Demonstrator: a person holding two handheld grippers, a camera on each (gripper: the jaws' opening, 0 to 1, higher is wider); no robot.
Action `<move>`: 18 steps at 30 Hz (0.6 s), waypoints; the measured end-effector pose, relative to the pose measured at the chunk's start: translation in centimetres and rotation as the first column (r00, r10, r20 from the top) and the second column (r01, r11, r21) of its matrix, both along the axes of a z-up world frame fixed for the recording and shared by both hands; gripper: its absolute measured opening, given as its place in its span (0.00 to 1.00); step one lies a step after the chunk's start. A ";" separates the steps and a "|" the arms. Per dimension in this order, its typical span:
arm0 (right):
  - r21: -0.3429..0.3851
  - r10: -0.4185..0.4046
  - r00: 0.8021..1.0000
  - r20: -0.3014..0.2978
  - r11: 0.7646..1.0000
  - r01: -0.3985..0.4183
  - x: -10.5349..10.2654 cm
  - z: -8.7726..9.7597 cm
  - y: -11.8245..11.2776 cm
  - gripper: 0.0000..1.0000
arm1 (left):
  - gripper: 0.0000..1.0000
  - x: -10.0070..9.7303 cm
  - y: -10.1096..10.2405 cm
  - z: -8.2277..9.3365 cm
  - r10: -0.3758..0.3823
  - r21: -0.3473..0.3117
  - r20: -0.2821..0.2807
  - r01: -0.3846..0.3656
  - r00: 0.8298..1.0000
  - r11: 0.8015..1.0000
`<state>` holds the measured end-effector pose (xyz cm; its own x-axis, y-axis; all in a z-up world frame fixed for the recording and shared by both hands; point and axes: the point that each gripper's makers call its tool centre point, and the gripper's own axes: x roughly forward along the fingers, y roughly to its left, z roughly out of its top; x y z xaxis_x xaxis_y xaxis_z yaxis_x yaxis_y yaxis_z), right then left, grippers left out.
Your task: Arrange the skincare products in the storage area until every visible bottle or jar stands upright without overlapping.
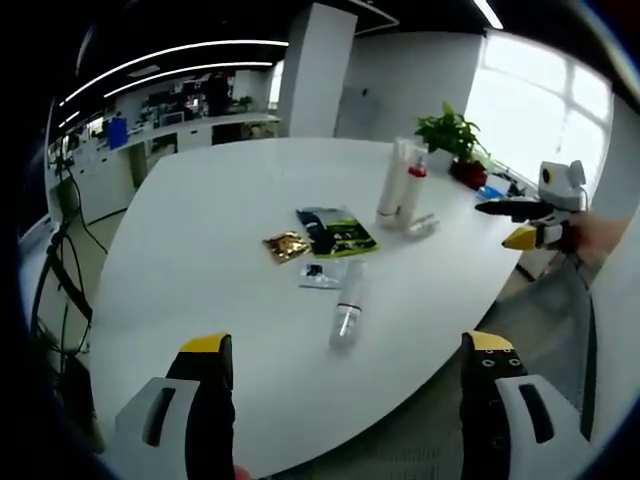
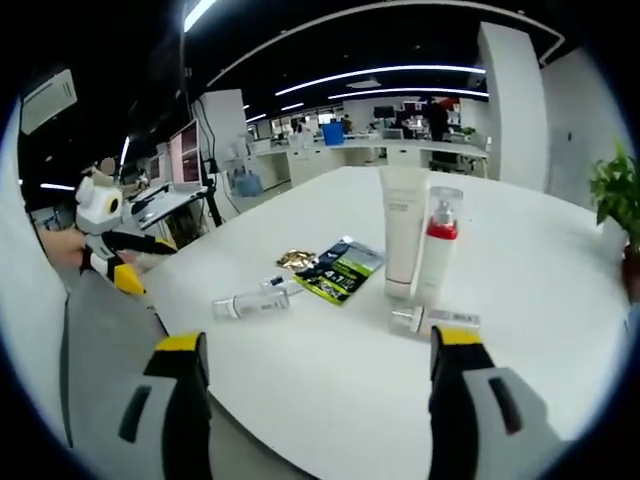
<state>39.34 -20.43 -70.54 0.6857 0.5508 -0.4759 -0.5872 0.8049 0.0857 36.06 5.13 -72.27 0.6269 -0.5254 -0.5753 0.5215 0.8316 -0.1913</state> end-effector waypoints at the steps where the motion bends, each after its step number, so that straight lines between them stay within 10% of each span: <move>1: -0.005 0.003 1.000 -0.002 1.000 -0.003 0.1 -0.1 0.0 0.92 | 0.93 0.0 0.0 0.0 0.000 0.000 -0.001 0.000 1.000 1.000; 18: -0.103 0.075 0.995 -0.067 0.991 -0.081 1.8 -2.6 -1.0 0.91 | 0.93 0.0 0.1 -0.4 0.005 0.004 -0.026 -0.005 1.000 1.000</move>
